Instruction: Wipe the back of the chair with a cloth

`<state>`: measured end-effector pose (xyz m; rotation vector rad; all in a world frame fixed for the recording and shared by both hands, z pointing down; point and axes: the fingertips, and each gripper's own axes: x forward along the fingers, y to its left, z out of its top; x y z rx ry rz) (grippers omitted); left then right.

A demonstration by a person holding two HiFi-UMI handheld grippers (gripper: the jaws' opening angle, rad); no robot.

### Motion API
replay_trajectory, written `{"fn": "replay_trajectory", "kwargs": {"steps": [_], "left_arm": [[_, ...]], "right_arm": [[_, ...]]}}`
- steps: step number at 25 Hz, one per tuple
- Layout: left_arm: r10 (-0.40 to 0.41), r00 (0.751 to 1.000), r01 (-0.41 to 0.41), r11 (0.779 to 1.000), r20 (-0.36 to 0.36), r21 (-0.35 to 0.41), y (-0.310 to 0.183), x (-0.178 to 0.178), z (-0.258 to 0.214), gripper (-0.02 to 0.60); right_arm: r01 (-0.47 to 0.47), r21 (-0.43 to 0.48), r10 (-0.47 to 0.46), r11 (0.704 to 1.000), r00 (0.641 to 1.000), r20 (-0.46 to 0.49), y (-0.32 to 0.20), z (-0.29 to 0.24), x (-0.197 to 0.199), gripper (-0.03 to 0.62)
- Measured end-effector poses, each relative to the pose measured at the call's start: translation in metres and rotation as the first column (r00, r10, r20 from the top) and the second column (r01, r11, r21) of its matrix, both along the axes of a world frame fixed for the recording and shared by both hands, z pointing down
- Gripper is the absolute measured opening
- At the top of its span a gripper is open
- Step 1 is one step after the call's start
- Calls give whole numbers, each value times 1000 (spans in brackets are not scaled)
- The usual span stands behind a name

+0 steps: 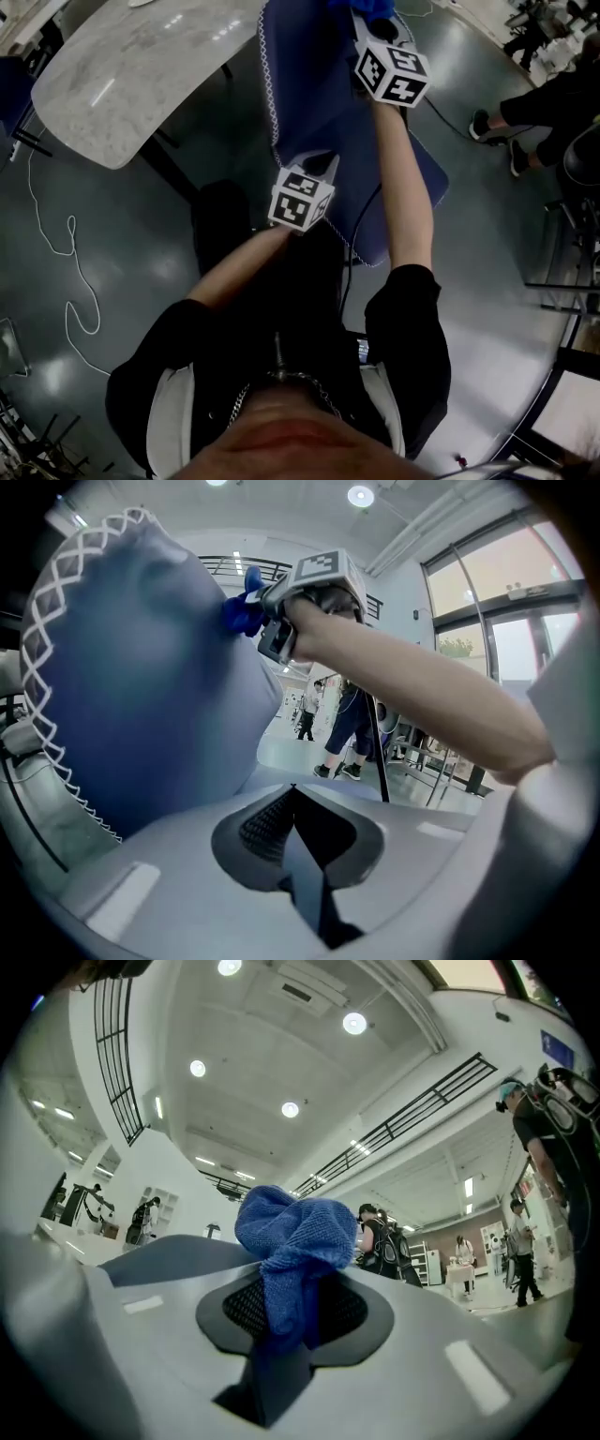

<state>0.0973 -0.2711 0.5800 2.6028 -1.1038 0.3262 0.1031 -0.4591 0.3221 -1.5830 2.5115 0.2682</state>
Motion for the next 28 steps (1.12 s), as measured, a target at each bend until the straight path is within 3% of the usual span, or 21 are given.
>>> {"fn": "replay_trajectory", "kwargs": {"steps": [6,28], "left_arm": [[-4,1000,4,1000,-2,2,1,-2,0,2],[-6,1000,6,1000,5,-20,-1,-6,12,2]], "right_arm": [[-7,-31,5,999,999,-39,-19,-3,-19,100],[-39,-212,15,977,994,-113,-17,123,-4,100]]}}
